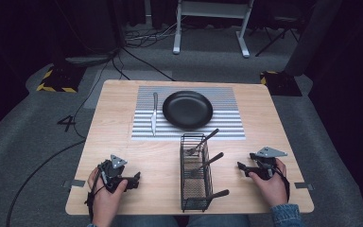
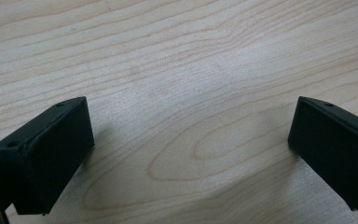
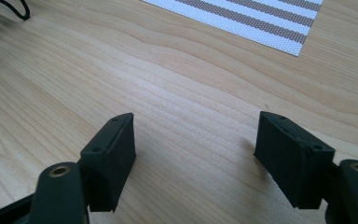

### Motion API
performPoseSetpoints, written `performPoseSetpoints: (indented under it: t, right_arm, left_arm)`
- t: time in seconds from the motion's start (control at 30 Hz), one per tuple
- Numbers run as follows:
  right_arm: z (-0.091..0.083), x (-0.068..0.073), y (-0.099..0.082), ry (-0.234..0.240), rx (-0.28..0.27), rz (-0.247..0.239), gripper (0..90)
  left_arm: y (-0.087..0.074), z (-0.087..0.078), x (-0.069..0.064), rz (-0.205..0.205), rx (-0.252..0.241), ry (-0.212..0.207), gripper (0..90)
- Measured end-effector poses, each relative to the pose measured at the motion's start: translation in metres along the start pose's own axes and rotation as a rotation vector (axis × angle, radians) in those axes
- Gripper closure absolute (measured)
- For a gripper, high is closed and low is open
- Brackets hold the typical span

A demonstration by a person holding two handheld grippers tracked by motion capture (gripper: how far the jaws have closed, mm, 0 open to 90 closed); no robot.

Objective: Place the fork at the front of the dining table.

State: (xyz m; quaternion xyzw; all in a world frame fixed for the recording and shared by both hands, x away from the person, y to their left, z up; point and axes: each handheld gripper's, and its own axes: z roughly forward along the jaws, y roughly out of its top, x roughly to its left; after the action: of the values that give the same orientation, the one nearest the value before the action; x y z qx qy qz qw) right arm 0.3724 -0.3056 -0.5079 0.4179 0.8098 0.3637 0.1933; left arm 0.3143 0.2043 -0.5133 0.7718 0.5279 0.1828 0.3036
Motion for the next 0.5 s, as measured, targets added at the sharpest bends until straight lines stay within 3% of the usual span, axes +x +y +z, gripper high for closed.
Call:
performPoseSetpoints:
  t: [0.17, 0.5]
  right_arm:
    - [0.0000, 0.0000, 0.0000, 0.000, 0.000, 0.000, 28.5]
    - [0.0000, 0.0000, 0.0000, 0.000, 0.000, 0.000, 28.5]
  left_arm:
    - [0.0024, 0.0018, 0.0047, 0.036, 0.001, -0.025, 0.0]
    - [0.0024, 0.0018, 0.0046, 0.035, 0.002, -0.023, 0.1]
